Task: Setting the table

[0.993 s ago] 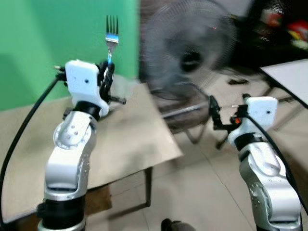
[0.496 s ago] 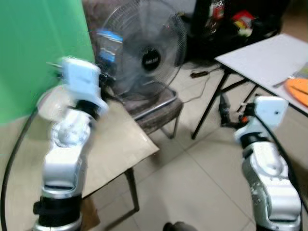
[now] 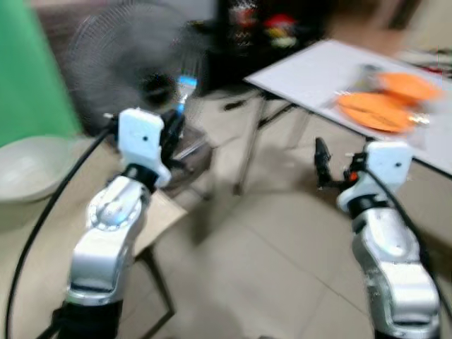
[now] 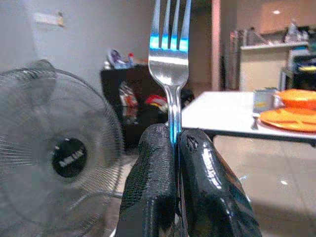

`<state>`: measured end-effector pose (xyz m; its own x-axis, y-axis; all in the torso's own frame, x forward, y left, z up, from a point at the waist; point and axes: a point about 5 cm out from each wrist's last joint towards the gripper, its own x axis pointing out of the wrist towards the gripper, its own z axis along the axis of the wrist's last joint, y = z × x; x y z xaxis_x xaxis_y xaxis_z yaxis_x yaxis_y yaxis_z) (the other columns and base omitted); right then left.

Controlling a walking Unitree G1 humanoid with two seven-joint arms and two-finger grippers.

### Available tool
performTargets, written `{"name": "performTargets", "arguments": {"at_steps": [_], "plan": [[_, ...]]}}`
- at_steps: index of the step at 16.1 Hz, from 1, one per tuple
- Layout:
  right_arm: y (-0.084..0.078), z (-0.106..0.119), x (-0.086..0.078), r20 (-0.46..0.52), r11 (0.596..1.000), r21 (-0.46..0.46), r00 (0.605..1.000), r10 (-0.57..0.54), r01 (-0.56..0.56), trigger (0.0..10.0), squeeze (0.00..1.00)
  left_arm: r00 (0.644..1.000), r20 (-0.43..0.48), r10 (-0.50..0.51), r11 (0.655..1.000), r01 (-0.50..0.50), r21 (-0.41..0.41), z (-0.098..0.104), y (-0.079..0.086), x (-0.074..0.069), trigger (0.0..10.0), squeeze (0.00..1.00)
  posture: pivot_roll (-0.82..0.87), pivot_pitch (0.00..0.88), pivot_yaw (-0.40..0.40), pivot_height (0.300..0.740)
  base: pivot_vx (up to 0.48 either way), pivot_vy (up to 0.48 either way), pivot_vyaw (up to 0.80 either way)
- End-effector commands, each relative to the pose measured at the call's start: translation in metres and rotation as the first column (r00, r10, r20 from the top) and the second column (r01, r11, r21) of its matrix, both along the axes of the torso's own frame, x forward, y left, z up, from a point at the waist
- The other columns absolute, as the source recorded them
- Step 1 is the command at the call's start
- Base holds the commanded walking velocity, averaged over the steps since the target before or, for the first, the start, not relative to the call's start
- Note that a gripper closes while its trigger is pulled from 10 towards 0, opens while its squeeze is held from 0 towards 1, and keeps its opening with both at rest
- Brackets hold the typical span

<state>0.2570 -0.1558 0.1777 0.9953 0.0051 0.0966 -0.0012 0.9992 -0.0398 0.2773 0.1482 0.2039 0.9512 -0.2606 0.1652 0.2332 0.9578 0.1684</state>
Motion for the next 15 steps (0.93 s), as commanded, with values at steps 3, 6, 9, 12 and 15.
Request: {"name": "performTargets", "arguments": {"at_steps": [3, 6, 9, 12, 15], "plan": [[-0.004, -0.004, -0.001, -0.02, 0.999, -0.034, 0.999, -0.028, 0.028, 10.0, 0.0, 0.999, -0.033, 0.012, 1.0, -0.011, 0.028, -0.009, 0.004, -0.001, 10.0, 0.0, 0.11, 0.0, -0.025, 0.74, 0.0, 0.0, -0.8], [-0.004, -0.008, -0.002, -0.042, 0.999, -0.036, 0.999, -0.015, 0.014, 10.0, 0.0, 0.998, -0.058, 0.005, 0.999, -0.002, 0.046, -0.017, 0.004, -0.002, 10.0, 0.0, 0.11, 0.0, -0.027, 0.74, 0.0, 0.0, -0.8], [-0.005, -0.011, -0.002, -0.07, 0.999, -0.045, 0.997, -0.01, 0.007, 10.0, 0.0, 0.997, -0.07, -0.011, 0.999, 0.013, 0.033, -0.02, 0.004, -0.004, 10.0, 0.0, 0.11, 0.0, -0.03, 0.74, 0.0, 0.0, -0.8], [-0.007, -0.013, -0.003, -0.085, 0.999, -0.045, 0.996, -0.013, 0.009, 10.0, 0.0, 0.998, -0.061, -0.036, 0.999, 0.038, 0.023, -0.021, 0.001, -0.004, 10.0, 0.0, 0.11, 0.0, -0.03, 0.74, 0.085, 0.0, -0.8], [-0.008, -0.014, -0.005, -0.09, 0.999, -0.041, 0.996, -0.017, 0.013, 10.0, 0.0, 0.996, -0.068, -0.062, 0.998, 0.064, 0.026, -0.023, -0.003, -0.005, 10.0, 0.0, 0.1, 0.0, -0.031, 0.74, 0.299, 0.0, -0.8]]}}
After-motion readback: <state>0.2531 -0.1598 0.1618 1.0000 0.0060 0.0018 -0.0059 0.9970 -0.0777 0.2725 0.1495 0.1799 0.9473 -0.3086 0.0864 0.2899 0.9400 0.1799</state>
